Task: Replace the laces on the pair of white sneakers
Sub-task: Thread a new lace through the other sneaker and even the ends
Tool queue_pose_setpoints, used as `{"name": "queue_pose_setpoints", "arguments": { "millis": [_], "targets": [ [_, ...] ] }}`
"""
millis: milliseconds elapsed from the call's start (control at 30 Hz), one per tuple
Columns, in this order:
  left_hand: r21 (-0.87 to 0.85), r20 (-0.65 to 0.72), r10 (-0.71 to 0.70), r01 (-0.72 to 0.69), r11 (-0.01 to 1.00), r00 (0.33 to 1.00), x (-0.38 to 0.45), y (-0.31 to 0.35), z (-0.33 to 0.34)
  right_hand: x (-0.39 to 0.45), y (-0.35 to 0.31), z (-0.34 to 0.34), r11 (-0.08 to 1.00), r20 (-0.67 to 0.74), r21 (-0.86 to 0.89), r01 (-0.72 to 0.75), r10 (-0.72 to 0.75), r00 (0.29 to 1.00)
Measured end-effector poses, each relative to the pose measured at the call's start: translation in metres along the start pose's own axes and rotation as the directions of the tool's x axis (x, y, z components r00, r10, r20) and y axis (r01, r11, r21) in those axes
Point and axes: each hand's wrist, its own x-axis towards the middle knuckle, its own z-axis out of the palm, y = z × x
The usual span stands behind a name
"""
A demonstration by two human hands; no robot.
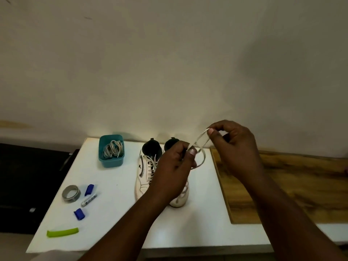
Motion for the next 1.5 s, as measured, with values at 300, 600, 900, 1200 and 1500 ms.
{"name": "queue_pose_setpoints", "arguments": {
  "millis": [300, 600, 900, 1200, 1500],
  "targets": [
    [0.257, -0.07, -0.258, 0.267, 0.929, 0.964, -0.002, -0.032, -0.023, 0.026, -0.022, -0.042, 0.817, -0.234, 0.563, -0.125, 0.302, 0.924],
    [0.055, -0.149, -0.421, 0.433, 0.9, 0.895, 0.004, -0.024, -0.039, 0.047, 0.009, -0.057, 0.904, -0.516, 0.426, -0.035, 0.274, 0.812],
    [0.02, -0.141, -0.502, 0.51, 0.86, 0.853, -0.001, -0.023, -0.047, 0.044, 0.07, -0.07, 0.812, -0.579, 0.5, -0.303, 0.573, 0.58],
    [0.204, 0.089, -0.401, 0.377, 0.903, 0.912, -0.025, -0.041, -0.008, -0.053, 0.089, 0.049, 0.886, -0.097, 0.254, -0.388, 0.422, 0.901],
    [0.229, 0.087, -0.482, 0.454, 0.861, 0.872, -0.009, -0.077, -0.019, -0.063, 0.125, 0.088, 0.957, 0.127, 0.073, -0.28, 0.27, 0.955]
  ]
}}
